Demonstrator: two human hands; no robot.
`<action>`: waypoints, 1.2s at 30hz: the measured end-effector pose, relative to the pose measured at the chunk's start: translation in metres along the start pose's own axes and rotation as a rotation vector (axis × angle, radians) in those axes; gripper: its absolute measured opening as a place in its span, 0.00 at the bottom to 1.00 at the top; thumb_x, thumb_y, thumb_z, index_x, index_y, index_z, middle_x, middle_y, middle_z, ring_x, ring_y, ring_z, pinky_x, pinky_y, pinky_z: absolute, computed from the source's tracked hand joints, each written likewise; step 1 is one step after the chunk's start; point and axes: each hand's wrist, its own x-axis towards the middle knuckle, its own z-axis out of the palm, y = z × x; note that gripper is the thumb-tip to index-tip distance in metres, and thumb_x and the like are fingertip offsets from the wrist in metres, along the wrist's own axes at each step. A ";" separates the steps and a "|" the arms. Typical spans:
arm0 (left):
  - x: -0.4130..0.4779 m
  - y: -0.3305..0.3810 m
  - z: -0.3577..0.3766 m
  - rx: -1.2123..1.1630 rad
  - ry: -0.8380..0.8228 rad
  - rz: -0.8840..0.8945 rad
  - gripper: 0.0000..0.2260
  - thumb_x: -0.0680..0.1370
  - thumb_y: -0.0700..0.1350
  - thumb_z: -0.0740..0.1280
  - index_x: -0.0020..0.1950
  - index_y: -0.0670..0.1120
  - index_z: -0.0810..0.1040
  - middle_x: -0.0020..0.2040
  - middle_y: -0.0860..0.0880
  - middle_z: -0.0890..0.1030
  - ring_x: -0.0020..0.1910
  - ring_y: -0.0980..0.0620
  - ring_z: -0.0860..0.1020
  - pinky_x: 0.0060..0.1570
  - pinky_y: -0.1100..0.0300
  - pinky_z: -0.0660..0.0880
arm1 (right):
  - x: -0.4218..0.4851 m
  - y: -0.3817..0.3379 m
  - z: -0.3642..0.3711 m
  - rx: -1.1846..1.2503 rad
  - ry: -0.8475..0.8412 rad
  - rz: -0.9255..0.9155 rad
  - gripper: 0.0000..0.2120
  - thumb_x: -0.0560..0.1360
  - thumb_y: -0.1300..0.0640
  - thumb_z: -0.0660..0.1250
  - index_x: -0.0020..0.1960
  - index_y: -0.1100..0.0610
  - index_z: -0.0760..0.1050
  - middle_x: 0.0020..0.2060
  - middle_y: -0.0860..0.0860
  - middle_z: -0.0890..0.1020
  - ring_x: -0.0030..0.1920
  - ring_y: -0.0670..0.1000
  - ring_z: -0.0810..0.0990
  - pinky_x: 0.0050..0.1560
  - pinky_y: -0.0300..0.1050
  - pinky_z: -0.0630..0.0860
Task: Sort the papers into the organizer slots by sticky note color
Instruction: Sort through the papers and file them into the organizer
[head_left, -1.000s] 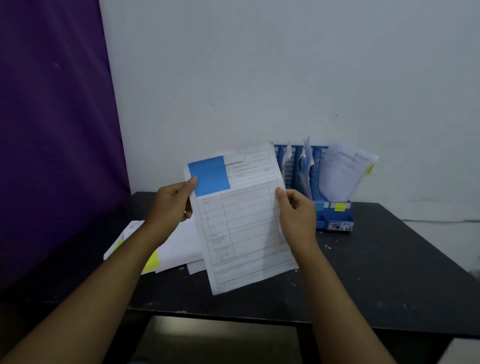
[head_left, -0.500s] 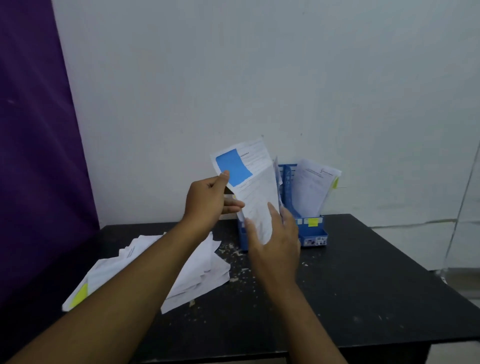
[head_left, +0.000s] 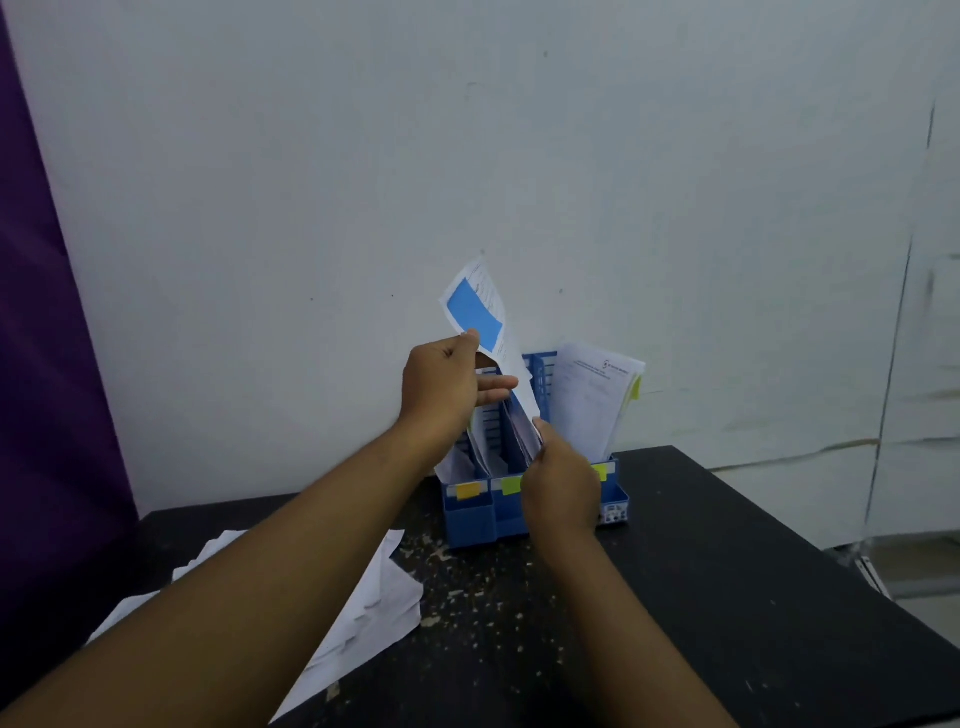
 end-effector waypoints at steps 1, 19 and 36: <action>0.006 -0.001 0.004 0.017 0.000 0.007 0.13 0.88 0.48 0.62 0.45 0.48 0.78 0.57 0.35 0.84 0.39 0.46 0.89 0.33 0.61 0.83 | 0.008 0.002 0.002 -0.006 -0.003 -0.014 0.21 0.84 0.60 0.63 0.76 0.49 0.72 0.57 0.54 0.85 0.54 0.60 0.84 0.49 0.55 0.84; 0.090 -0.058 0.040 0.255 0.097 0.099 0.18 0.87 0.46 0.63 0.44 0.37 0.82 0.41 0.40 0.86 0.34 0.49 0.88 0.43 0.47 0.87 | 0.091 0.052 0.068 0.159 -0.147 -0.087 0.14 0.85 0.61 0.58 0.63 0.54 0.79 0.44 0.51 0.81 0.43 0.57 0.80 0.37 0.46 0.72; 0.125 -0.128 0.052 0.332 -0.118 -0.050 0.14 0.86 0.48 0.66 0.71 0.46 0.79 0.44 0.54 0.84 0.37 0.49 0.88 0.43 0.48 0.87 | 0.129 0.098 0.119 0.036 -0.396 0.121 0.13 0.81 0.60 0.60 0.63 0.56 0.76 0.54 0.57 0.83 0.49 0.59 0.79 0.46 0.49 0.74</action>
